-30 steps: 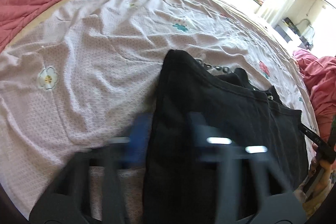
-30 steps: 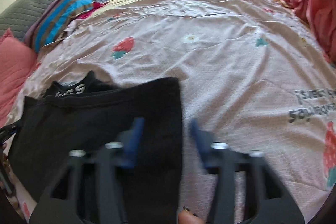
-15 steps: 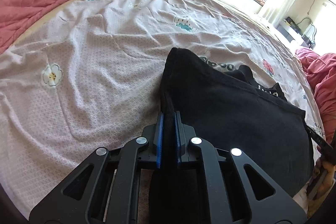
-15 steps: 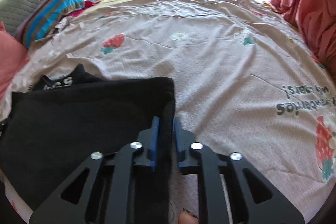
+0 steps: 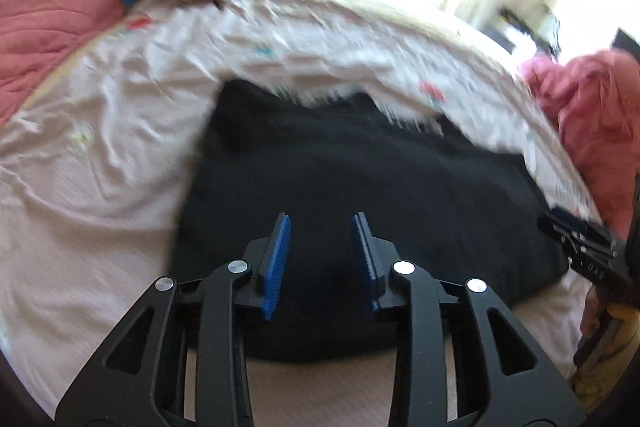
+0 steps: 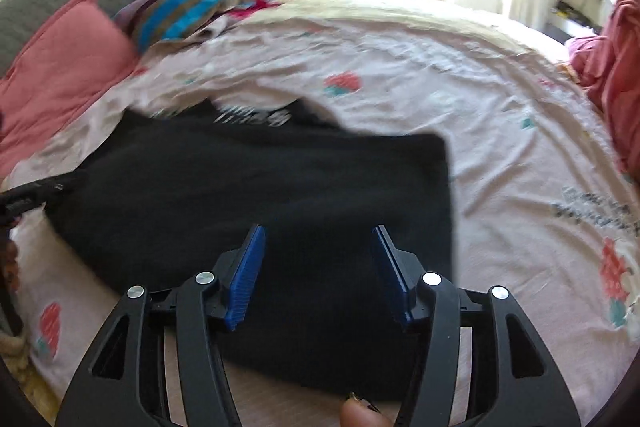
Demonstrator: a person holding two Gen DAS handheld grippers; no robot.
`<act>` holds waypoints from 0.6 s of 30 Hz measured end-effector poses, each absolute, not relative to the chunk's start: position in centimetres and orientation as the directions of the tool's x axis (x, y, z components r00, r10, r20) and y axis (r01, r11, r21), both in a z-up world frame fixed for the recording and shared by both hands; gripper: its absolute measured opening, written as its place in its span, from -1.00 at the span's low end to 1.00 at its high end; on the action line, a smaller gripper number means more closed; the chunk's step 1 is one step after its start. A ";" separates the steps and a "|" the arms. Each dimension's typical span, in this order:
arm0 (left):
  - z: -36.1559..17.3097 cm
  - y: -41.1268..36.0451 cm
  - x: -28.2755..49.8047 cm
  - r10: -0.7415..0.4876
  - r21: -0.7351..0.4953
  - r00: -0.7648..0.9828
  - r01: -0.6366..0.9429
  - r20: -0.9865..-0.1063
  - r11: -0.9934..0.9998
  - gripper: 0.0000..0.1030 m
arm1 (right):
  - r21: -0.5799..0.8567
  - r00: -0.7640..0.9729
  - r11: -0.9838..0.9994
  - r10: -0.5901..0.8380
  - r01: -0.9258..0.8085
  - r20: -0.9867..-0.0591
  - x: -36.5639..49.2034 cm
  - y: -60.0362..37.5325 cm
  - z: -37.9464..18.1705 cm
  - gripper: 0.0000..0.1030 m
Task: Fold small clothes
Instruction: 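Withdraw both open grippers from the folded black shirt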
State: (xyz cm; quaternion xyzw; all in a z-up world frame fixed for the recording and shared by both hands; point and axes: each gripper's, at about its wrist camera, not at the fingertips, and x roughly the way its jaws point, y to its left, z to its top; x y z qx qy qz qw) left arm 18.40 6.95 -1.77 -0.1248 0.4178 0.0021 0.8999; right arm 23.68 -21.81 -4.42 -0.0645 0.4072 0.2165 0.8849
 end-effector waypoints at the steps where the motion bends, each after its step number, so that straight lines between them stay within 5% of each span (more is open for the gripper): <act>1: -2.2 6.6 18.2 -0.091 -0.208 0.640 -0.110 -0.763 0.972 -0.49 | 0.065 0.562 0.896 0.331 -0.440 -0.758 23.4 -21.5 -4.6 0.05; 18: -3.1 6.2 14.3 -0.095 -0.233 0.630 -0.141 -0.770 0.962 -0.48 | 0.096 0.527 0.927 0.289 -0.363 -0.799 19.3 -23.5 -6.2 0.08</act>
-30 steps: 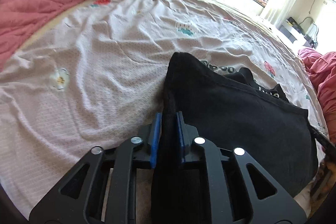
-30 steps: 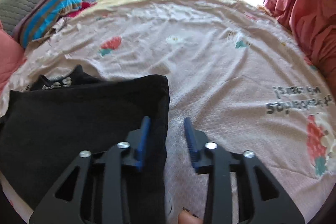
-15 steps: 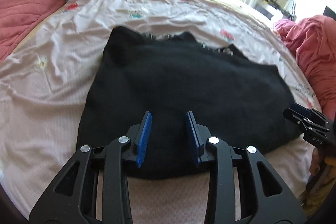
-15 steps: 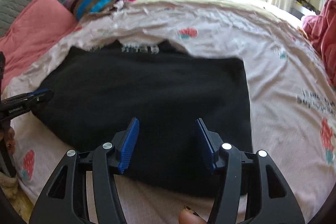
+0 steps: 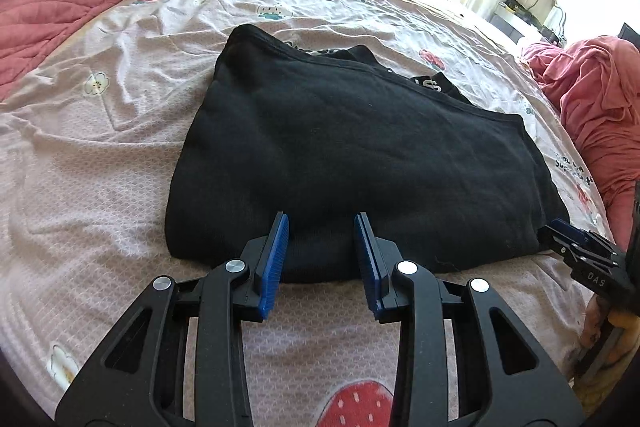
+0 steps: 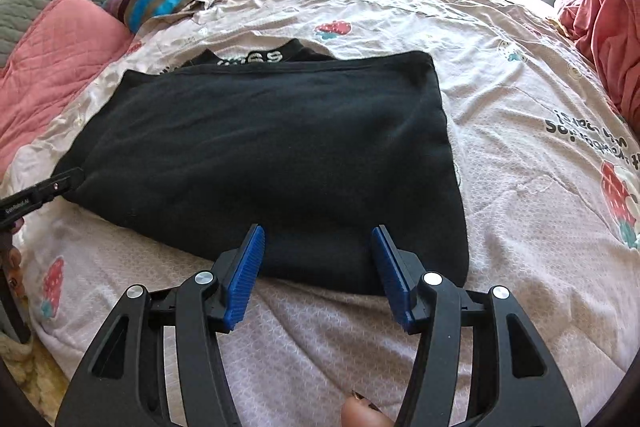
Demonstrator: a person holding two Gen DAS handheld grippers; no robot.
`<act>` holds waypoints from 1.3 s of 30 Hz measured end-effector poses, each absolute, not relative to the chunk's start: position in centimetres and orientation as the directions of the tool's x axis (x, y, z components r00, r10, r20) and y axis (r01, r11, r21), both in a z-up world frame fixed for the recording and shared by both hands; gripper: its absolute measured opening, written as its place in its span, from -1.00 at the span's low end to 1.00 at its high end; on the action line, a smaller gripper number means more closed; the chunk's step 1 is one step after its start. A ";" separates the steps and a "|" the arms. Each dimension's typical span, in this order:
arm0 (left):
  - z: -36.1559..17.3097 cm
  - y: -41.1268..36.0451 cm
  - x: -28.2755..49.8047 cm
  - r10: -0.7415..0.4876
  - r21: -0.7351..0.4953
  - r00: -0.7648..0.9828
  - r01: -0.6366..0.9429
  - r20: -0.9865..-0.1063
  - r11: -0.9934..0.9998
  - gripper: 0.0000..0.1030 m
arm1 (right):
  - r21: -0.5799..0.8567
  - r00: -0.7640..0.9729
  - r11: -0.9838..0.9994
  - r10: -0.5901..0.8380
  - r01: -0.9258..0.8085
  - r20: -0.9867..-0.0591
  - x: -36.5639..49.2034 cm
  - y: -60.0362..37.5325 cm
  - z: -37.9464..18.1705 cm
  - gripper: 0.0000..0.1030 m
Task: Fold small clothes
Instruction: 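Withdraw both open grippers from the folded black shirt, then move both open grippers to one long side of the folded shirt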
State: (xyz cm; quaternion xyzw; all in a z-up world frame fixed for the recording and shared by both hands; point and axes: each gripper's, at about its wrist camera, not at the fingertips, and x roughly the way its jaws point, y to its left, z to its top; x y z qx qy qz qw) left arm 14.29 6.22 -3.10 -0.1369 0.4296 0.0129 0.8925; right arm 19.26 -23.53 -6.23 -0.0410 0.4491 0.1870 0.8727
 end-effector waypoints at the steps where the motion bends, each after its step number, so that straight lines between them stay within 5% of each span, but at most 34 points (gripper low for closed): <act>1: -3.0 6.3 14.2 -0.094 -0.235 0.633 -0.142 -0.769 0.961 -0.45 | 0.101 0.531 0.927 0.294 -0.361 -0.795 19.1 -23.7 -5.9 0.16; 10: -1.2 6.6 12.5 -0.048 -0.216 0.673 -0.169 -0.738 0.962 0.00 | 0.118 0.558 0.916 0.332 -0.384 -0.760 17.9 -23.5 -3.7 0.41; 13: -0.7 7.1 12.0 -0.035 -0.218 0.683 -0.183 -0.730 0.959 0.02 | 0.111 0.564 0.909 0.341 -0.401 -0.752 17.5 -23.0 -3.1 0.52; 16: -0.2 7.6 11.5 -0.020 -0.221 0.693 -0.203 -0.721 0.954 0.45 | 0.110 0.567 0.900 0.357 -0.422 -0.743 17.1 -22.2 -2.6 0.59; 23: 0.6 8.7 10.4 0.030 -0.208 0.707 -0.248 -0.706 0.946 0.81 | 0.083 0.582 0.882 0.374 -0.464 -0.722 16.2 -20.2 -1.5 0.78; 39: 0.8 12.9 9.8 0.101 -0.228 0.693 -0.367 -0.714 0.902 0.82 | 0.031 0.557 0.801 0.443 -0.598 -0.703 14.5 -13.7 -0.8 0.80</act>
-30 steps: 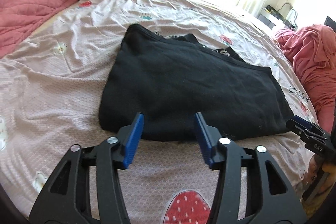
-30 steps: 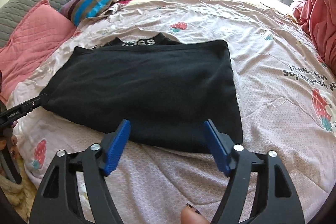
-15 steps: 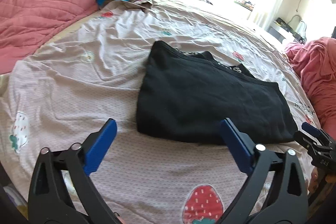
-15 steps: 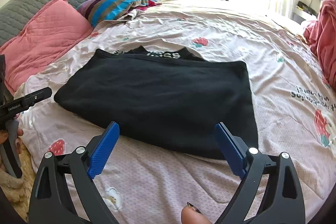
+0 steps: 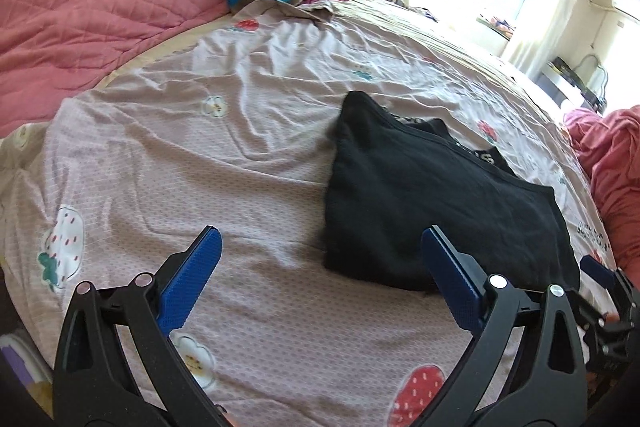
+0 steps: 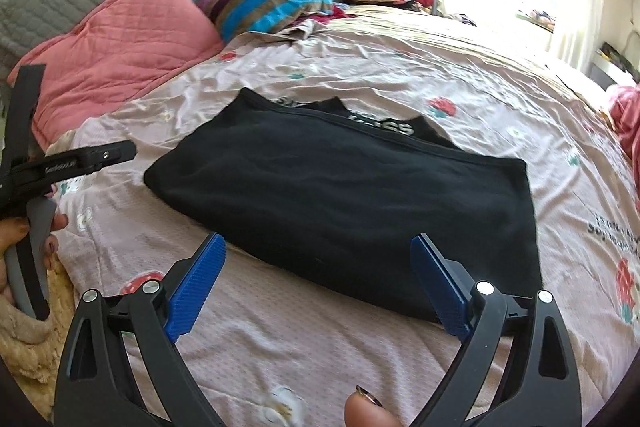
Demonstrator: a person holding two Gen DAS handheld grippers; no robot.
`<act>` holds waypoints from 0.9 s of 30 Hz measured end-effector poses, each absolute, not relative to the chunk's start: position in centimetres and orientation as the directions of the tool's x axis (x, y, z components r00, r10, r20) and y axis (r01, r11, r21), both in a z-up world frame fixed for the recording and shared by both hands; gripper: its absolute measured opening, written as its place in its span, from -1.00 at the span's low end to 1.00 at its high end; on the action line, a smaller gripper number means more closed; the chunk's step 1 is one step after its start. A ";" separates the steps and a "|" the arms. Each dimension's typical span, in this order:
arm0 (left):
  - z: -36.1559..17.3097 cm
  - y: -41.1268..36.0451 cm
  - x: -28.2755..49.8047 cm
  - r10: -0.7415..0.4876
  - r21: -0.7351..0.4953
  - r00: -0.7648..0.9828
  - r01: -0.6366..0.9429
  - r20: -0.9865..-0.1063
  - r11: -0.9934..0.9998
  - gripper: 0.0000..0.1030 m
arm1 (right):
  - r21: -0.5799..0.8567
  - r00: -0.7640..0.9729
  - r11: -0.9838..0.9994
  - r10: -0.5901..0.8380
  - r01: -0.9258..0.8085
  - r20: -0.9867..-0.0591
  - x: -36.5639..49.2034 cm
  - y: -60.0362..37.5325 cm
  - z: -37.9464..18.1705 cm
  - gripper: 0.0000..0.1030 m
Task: Fold small clothes
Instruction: 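Move both open grippers to one long side of the folded shirt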
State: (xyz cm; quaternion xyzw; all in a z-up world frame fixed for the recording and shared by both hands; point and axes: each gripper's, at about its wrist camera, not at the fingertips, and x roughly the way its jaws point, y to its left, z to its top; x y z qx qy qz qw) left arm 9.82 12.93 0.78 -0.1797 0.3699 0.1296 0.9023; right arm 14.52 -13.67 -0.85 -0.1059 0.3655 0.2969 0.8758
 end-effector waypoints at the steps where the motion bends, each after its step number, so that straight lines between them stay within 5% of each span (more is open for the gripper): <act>1: 0.8 13.3 9.8 0.104 -0.231 0.691 -0.374 -0.715 0.898 0.82 | 0.033 0.549 0.792 0.452 -0.610 -0.702 14.4 -13.1 -0.8 0.80; 27: -1.3 18.6 16.9 0.106 -0.185 0.590 -0.411 -0.801 0.893 0.82 | -0.291 0.582 0.618 0.339 -0.730 -0.739 15.3 2.1 -8.2 0.86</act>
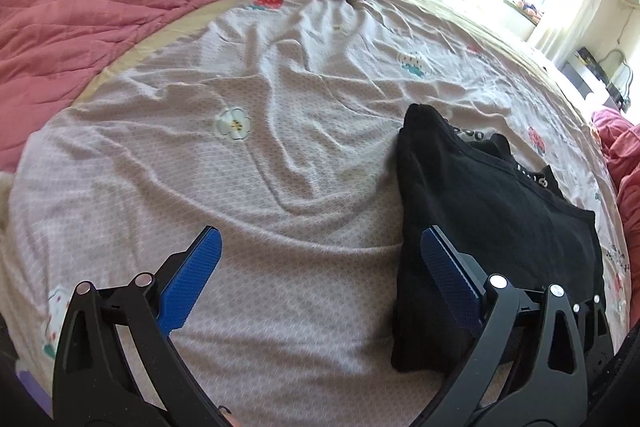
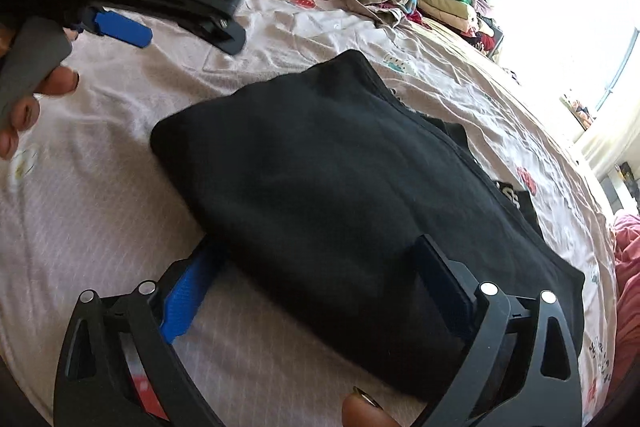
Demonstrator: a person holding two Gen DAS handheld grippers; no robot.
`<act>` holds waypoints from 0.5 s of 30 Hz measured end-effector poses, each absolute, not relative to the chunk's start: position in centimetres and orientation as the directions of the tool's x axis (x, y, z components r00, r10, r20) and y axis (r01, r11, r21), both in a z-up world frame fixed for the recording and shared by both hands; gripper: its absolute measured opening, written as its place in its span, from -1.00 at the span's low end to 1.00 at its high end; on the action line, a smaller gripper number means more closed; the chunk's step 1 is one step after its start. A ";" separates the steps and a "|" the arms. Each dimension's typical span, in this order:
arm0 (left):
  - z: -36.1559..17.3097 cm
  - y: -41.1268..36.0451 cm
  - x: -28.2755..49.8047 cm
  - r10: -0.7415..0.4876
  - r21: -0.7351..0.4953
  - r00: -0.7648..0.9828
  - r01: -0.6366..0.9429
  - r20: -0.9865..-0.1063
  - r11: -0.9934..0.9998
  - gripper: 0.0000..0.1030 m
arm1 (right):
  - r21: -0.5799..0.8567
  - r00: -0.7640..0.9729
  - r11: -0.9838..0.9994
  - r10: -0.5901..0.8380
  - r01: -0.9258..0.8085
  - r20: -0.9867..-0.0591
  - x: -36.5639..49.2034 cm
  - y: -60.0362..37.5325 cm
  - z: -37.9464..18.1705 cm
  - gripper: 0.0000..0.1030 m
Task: Fold small clothes
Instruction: 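Move both open grippers to one long side of the folded shirt, then grasp the shirt side with the left gripper while the right grasps beside it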
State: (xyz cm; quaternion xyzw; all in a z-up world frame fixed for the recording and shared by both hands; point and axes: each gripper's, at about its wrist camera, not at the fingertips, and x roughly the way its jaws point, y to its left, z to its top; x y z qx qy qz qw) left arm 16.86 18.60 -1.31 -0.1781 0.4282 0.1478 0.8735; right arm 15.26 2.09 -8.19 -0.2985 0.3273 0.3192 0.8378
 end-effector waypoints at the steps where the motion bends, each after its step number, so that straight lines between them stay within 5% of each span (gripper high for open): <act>1: -1.5 18.6 17.2 0.101 -0.184 0.584 -0.408 -0.805 0.894 0.82 | -0.292 0.581 0.619 0.334 -0.729 -0.742 15.7 2.5 -8.2 0.87; 11: -3.0 18.9 21.5 0.001 -0.236 0.537 -0.373 -0.844 0.897 0.82 | -0.380 0.674 0.628 0.328 -0.679 -0.662 17.5 4.8 -7.6 0.79; 12: -3.0 19.0 22.0 -0.029 -0.265 0.539 -0.367 -0.842 0.892 0.82 | -0.385 0.682 0.627 0.339 -0.677 -0.647 17.3 4.6 -7.3 0.72; 15: -2.9 19.1 23.0 -0.095 -0.336 0.550 -0.357 -0.830 0.871 0.82 | -0.361 0.667 0.612 0.398 -0.704 -0.630 16.8 3.7 -6.6 0.08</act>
